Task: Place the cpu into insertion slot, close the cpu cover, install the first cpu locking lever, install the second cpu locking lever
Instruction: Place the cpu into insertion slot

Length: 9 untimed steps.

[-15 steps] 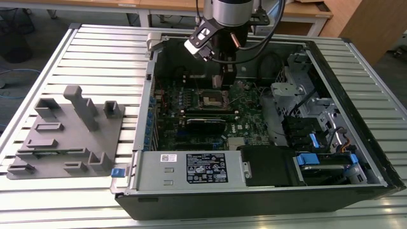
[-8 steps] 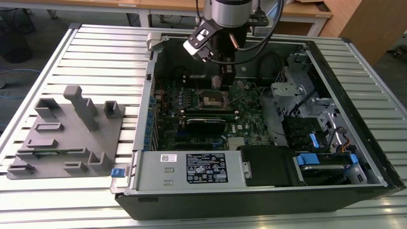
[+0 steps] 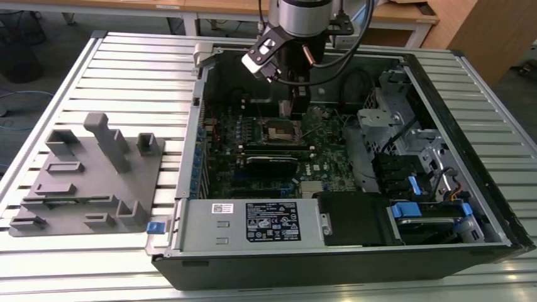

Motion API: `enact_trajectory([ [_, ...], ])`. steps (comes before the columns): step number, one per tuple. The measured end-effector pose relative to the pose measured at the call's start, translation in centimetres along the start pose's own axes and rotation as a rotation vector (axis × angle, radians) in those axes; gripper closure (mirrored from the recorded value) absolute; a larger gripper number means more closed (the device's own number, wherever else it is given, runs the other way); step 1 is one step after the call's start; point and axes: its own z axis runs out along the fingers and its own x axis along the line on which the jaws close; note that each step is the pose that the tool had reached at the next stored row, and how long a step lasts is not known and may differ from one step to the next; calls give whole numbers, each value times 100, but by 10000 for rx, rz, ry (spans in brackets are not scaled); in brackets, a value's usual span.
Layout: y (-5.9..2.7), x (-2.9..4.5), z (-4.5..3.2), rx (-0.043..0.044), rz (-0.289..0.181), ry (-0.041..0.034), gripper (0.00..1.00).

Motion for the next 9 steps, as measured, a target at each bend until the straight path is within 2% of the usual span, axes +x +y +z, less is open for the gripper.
enact_trajectory([
  [9,-1,0,5,1,0,-1,46],
])
